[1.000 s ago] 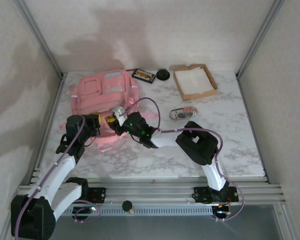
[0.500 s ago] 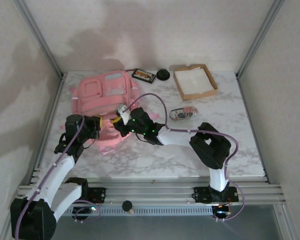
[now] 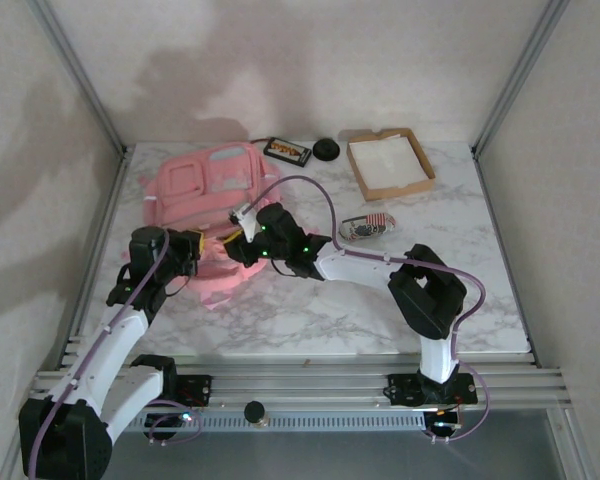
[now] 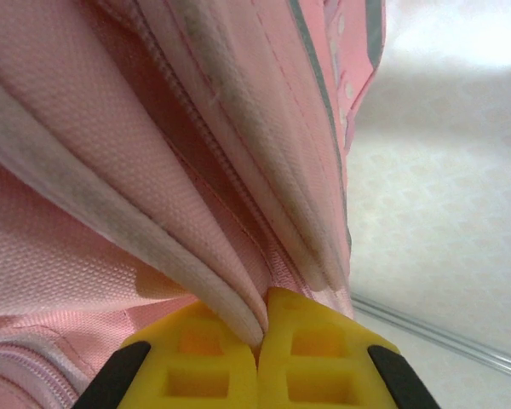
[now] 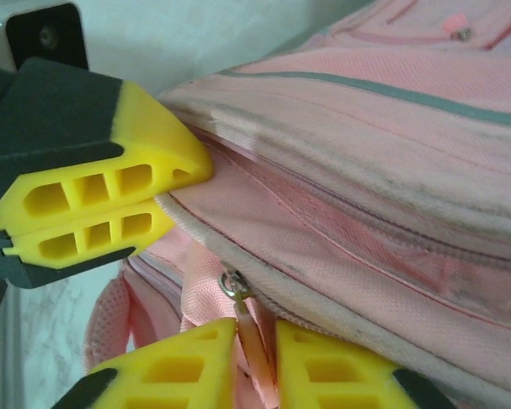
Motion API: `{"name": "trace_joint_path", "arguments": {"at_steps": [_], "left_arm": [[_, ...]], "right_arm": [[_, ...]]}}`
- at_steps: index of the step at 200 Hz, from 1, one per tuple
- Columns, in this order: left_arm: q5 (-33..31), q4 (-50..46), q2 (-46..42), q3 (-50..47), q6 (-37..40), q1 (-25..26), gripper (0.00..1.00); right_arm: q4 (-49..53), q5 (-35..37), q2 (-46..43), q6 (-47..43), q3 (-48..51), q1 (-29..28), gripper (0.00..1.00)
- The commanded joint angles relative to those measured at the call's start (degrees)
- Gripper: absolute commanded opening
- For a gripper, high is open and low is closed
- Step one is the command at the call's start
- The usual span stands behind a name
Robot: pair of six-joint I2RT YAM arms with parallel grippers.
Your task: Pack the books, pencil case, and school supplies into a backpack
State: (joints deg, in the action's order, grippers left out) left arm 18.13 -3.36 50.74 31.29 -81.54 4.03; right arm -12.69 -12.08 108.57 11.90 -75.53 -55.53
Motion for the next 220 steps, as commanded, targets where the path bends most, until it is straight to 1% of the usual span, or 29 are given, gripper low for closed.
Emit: {"name": "trace_joint_path", "arguments": {"at_steps": [1, 26, 64, 75, 94, 110, 136, 162, 173, 181, 192, 220], "left_arm": [[-2.5, 1.4, -1.1, 2.3, 0.1, 0.2, 0.00], [-2.5, 2.8, -1.0, 1.3, -1.0, 0.5, 0.00], [-2.4, 2.4, -1.0, 1.8, -0.8, 0.6, 0.00], [-2.6, 2.2, -1.2, 1.9, -0.6, 0.6, 0.00], [-2.8, 2.6, -1.2, 1.6, -0.9, 0.6, 0.00], [-2.5, 2.8, -0.8, 1.7, -1.1, 0.7, 0.00], [-2.1, 3.6, -0.3, 1.7, -1.4, 0.9, 0.00], [-2.3, 3.7, -0.1, 1.7, -1.5, 1.5, 0.00], [-2.4, 4.0, -0.2, 1.4, -1.6, 1.7, 0.00], [-2.5, 3.9, -0.2, 1.3, -1.6, 1.7, 0.00], [-2.5, 3.7, -0.3, 1.3, -1.7, 1.8, 0.00], [-2.7, 3.5, -0.3, 1.5, -1.5, 1.8, 0.00]], "right_arm": [[4.4, 0.7, 1.3, 5.8, -2.8, 1.1, 0.24], [6.8, -1.9, 1.1, 9.4, -3.9, 0.6, 0.28], [9.5, -4.9, 0.4, 14.9, -2.8, 0.5, 0.31], [10.5, -4.7, 0.7, 15.7, -3.1, 0.3, 0.32], [12.5, -2.3, 1.8, 14.8, -4.3, 0.5, 0.32], [12.0, -0.4, 2.1, 12.9, -4.8, 0.7, 0.33], [10.6, -4.5, 4.9, 11.1, -7.0, -0.2, 0.38], [10.8, -3.4, 6.7, 10.7, -9.0, -0.8, 0.38], [11.3, -3.0, 7.7, 10.7, -10.6, -0.6, 0.36], [10.5, -3.0, 7.9, 10.7, -11.1, -0.4, 0.33], [9.0, -3.5, 7.7, 10.6, -11.5, -0.5, 0.31], [9.1, -6.4, 7.4, 12.2, -13.1, -0.7, 0.30]]}}
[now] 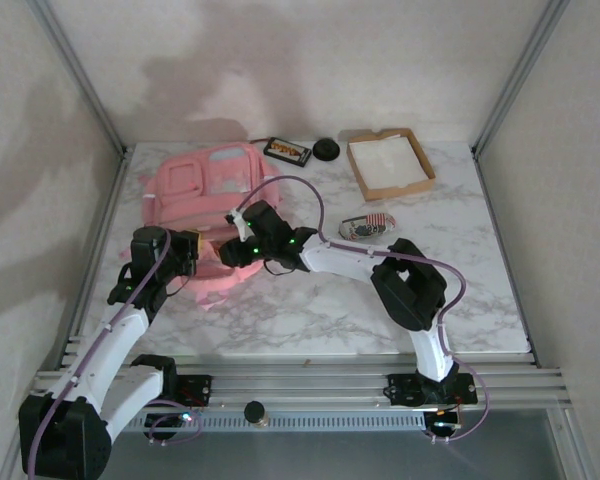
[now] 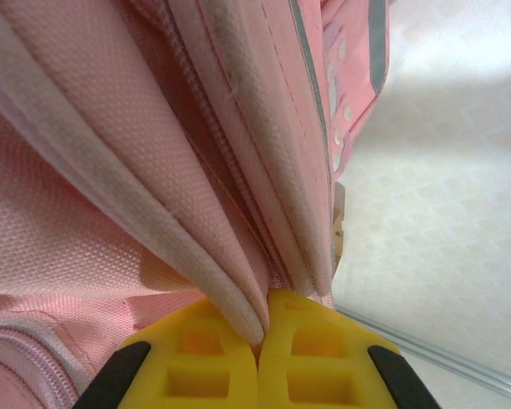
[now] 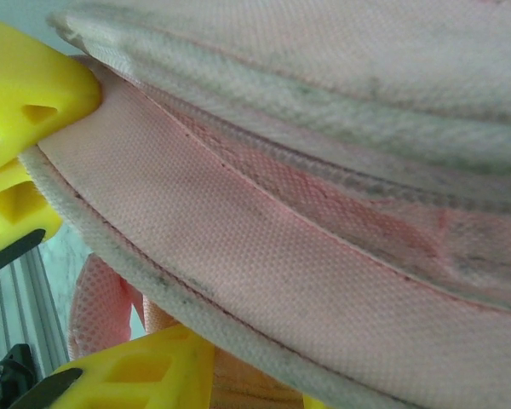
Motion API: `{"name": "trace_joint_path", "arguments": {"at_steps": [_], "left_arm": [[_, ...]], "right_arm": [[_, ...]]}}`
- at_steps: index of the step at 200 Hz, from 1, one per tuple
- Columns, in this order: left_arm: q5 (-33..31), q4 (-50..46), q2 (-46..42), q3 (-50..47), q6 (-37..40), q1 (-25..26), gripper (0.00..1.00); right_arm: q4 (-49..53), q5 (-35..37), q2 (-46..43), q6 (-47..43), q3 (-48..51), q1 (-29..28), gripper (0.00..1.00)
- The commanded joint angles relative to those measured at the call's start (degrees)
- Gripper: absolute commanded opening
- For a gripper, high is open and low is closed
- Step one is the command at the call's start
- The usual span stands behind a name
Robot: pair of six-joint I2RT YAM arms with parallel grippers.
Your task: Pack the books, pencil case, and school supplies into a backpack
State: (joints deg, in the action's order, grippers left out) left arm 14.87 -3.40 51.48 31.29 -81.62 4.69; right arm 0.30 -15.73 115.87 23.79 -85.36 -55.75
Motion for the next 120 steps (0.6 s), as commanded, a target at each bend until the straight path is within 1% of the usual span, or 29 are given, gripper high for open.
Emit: {"name": "trace_joint_path", "arguments": {"at_steps": [1, 42, 76, 95, 112, 120], "left_arm": [[0.5, 3.6, -1.0, 1.5, -1.3, 1.1, 0.00], [0.3, 3.4, -1.3, 1.3, -1.4, 1.1, 0.00], [0.0, 3.0, -1.8, 1.3, -1.5, 1.1, 0.00], [0.0, 3.0, -1.9, 1.4, -1.7, 1.1, 0.00], [-0.2, 2.6, -1.9, 1.6, -1.5, 1.1, 0.00], [-0.2, 2.8, -1.8, 1.6, -1.4, 1.1, 0.00]], "right_arm": [[-4.0, -2.7, 0.1, 0.3, -3.2, -0.5, 0.30], [-4.5, -5.5, -0.8, 2.5, -3.5, -0.7, 0.31], [-3.2, -2.2, 0.2, 2.7, -5.3, -0.8, 0.33], [-1.7, 2.1, 1.1, 2.3, -6.4, -0.6, 0.34], [-5.6, 2.0, 0.5, 1.8, -4.9, -0.4, 0.30], [-5.8, 2.9, 0.6, 1.5, -4.9, -0.7, 0.28]]}}
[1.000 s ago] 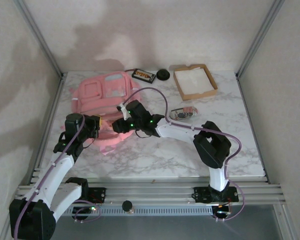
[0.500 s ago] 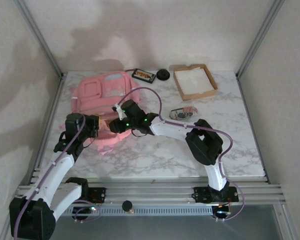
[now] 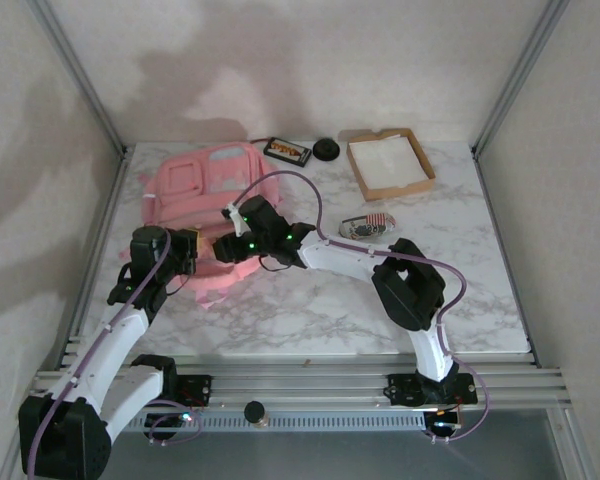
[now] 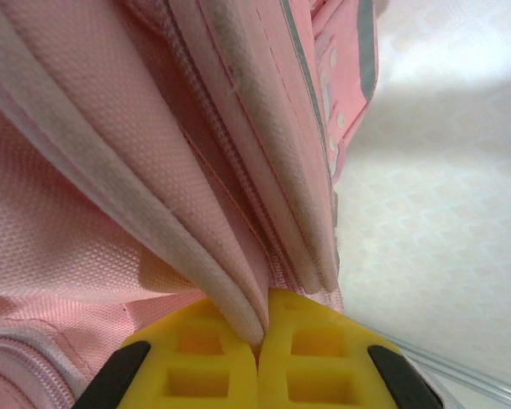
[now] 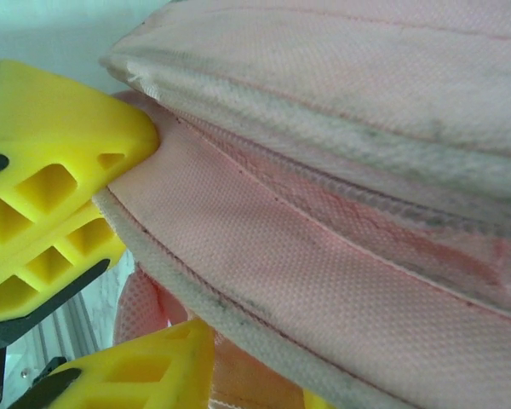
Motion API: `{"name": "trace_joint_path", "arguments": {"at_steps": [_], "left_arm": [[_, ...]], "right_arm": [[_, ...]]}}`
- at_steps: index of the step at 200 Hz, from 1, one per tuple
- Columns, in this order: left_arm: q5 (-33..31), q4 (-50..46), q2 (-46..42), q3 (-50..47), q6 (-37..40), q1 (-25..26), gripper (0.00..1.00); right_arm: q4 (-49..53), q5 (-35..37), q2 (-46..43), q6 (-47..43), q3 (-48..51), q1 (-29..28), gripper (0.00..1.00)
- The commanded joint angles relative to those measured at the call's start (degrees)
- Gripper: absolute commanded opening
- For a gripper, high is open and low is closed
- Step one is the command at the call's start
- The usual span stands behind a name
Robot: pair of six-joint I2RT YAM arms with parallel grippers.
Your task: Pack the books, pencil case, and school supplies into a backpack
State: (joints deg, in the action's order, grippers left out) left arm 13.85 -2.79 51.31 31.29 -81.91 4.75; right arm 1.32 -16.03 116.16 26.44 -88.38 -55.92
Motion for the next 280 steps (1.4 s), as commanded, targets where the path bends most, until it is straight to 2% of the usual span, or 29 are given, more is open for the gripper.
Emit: {"name": "trace_joint_path", "arguments": {"at_steps": [1, 27, 49, 76, 121, 176, 216, 255, 280], "left_arm": [[0.8, 2.1, -1.7, 1.6, -1.2, 1.1, 0.00], [0.9, 2.5, -1.5, 1.6, -1.4, 1.1, 0.00], [1.1, 2.6, -1.6, 1.3, -1.6, 1.2, 0.00], [1.1, 2.6, -1.7, 1.3, -1.7, 1.3, 0.00], [0.7, 2.0, -1.7, 1.4, -1.4, 1.2, 0.00], [-2.0, -2.6, -2.9, 1.9, 2.5, -0.9, 0.00], [-3.9, -5.6, -3.2, 2.4, 5.0, -1.9, 0.00], [-5.3, -8.5, -3.9, 3.6, 7.1, -2.5, 0.00], [-4.6, -10.6, -4.1, 4.1, 9.5, -5.0, 0.00]], "right_arm": [[-6.7, 3.3, 0.5, -1.2, -2.0, -0.6, 0.28], [-5.5, 3.9, 2.9, -1.7, -4.1, -0.8, 0.24], [-6.8, 3.9, 3.6, -1.9, -4.0, -0.9, 0.27], [-5.4, 8.8, 4.8, -3.2, -5.2, -1.6, 0.25], [-5.0, 13.3, 3.2, -4.7, -3.9, -1.7, 0.09], [0.1, 12.0, -3.7, -6.6, 1.6, -0.9, 0.02], [2.9, 6.2, -6.2, -8.7, 4.4, 1.8, 0.00], [5.3, 6.2, -8.0, -9.8, 6.0, 4.5, 0.00], [6.3, 8.2, -10.0, -10.4, 8.7, 7.8, 0.00]]}}
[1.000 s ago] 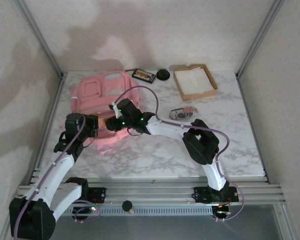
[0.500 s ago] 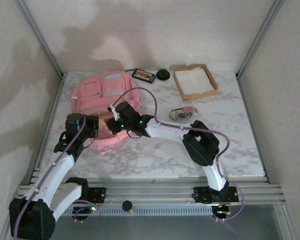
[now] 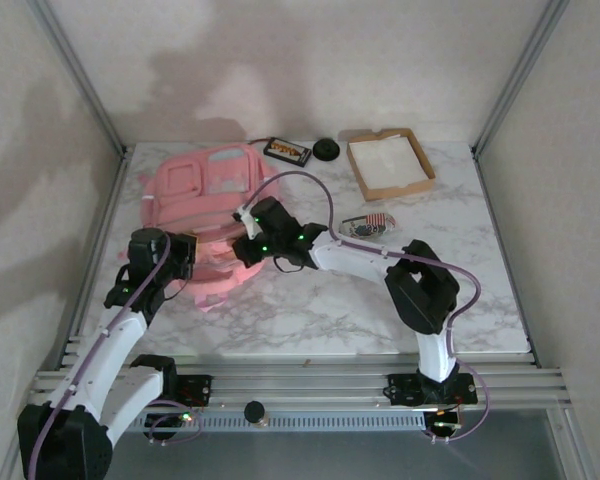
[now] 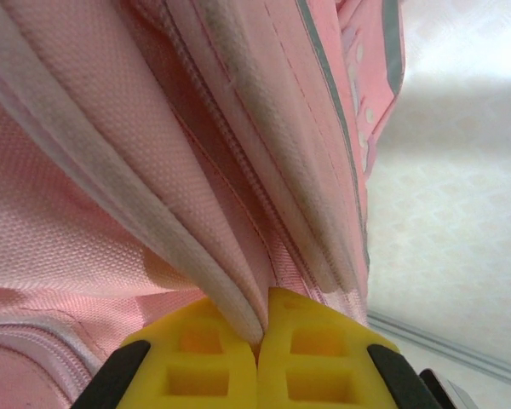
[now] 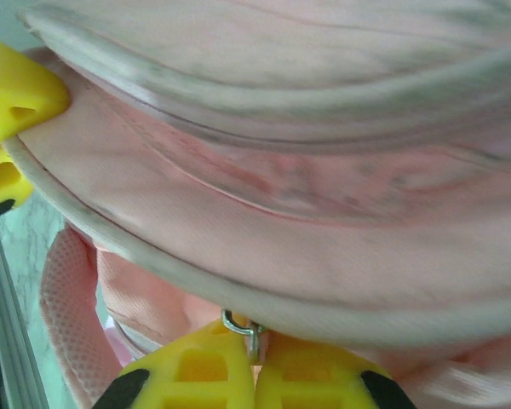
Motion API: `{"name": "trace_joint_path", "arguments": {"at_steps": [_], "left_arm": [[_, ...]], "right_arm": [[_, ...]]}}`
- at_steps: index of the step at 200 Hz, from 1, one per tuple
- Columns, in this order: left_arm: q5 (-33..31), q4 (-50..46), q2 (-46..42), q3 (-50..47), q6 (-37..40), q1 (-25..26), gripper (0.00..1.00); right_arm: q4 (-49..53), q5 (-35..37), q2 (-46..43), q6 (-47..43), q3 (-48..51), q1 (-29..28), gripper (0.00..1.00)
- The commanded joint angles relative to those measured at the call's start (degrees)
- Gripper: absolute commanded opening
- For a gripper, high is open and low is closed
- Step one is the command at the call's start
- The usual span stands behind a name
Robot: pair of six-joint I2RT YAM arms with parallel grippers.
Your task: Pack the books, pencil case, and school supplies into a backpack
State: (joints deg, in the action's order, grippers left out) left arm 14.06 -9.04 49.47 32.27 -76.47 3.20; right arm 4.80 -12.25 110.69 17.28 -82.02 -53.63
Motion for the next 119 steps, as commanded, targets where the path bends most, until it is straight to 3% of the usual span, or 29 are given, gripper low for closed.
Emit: {"name": "trace_joint_path", "arguments": {"at_steps": [1, 36, 64, 83, 97, 112, 119], "left_arm": [[-4.9, -4.5, -2.2, 3.2, 4.2, -3.6, 0.00], [-3.5, -8.4, -2.4, 4.1, 8.5, -8.8, 0.00], [-4.0, -11.6, -2.7, 4.0, 12.3, -13.0, 0.00], [-2.0, -9.8, -2.8, 2.8, 12.5, -14.6, 0.00], [0.8, -8.3, -2.1, 2.6, 12.3, -14.6, 0.00], [0.5, -8.8, -1.8, 3.0, 13.1, -14.7, 0.00], [0.8, -8.6, -1.6, 3.0, 12.9, -14.6, 0.00]], "right_arm": [[2.8, 4.4, -4.6, -1.3, 2.5, 5.7, 0.00], [4.8, -2.1, -4.5, -3.7, 2.4, 13.0, 0.00], [6.3, 2.0, -1.9, -5.6, -0.1, 16.6, 0.00], [4.6, 4.3, -2.4, -7.1, 1.4, 15.6, 0.00], [0.1, 2.1, -4.1, -7.2, 5.3, 14.1, 0.00], [-2.7, -5.0, -4.4, -10.6, 6.9, 11.4, 0.00], [-2.9, -6.5, -3.9, -12.8, 6.3, 10.2, 0.08]]}}
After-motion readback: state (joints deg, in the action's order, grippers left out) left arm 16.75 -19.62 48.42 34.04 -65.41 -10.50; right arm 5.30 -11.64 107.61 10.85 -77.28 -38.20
